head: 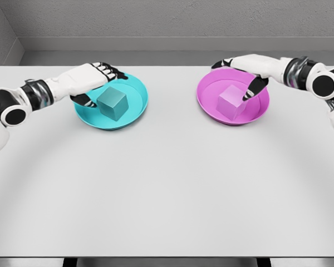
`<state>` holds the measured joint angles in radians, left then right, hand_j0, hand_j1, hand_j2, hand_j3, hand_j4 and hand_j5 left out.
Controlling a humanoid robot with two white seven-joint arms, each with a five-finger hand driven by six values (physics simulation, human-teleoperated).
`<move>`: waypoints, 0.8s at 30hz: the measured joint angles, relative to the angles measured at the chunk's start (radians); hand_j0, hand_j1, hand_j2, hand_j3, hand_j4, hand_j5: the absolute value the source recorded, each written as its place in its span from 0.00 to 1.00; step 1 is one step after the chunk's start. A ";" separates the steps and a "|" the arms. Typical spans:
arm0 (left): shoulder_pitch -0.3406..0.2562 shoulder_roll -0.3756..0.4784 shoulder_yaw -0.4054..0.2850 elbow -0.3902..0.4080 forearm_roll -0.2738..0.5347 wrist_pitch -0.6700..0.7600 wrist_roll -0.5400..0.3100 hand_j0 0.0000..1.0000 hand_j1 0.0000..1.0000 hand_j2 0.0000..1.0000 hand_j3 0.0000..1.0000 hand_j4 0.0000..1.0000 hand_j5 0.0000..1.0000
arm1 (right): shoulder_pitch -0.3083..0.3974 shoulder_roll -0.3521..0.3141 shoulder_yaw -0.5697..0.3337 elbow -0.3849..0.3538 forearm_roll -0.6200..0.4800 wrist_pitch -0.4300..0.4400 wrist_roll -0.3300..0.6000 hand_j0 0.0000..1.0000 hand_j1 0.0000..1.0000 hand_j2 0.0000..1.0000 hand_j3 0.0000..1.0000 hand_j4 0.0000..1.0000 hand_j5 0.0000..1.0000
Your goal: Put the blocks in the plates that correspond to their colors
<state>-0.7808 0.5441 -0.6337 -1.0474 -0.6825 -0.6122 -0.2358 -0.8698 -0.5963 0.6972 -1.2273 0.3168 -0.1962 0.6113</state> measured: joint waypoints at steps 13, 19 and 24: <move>0.152 0.250 0.062 -0.259 0.161 0.000 0.001 1.00 1.00 1.00 1.00 1.00 1.00 | 0.363 -0.252 -0.328 -0.290 -0.037 -0.183 0.000 1.00 1.00 1.00 1.00 1.00 1.00; 0.285 0.361 0.161 -0.360 0.197 0.000 -0.001 1.00 1.00 1.00 1.00 1.00 1.00 | 0.393 -0.299 -0.378 -0.312 -0.074 -0.270 0.000 1.00 1.00 1.00 1.00 1.00 1.00; 0.331 0.407 0.207 -0.412 0.203 0.000 0.000 1.00 1.00 1.00 1.00 1.00 1.00 | 0.393 -0.305 -0.383 -0.315 -0.079 -0.281 0.000 1.00 1.00 1.00 1.00 1.00 1.00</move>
<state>-0.4495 0.9510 -0.4267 -1.4596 -0.4791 -0.6122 -0.2358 -0.4771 -0.9010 0.3142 -1.5423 0.2374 -0.4771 0.6113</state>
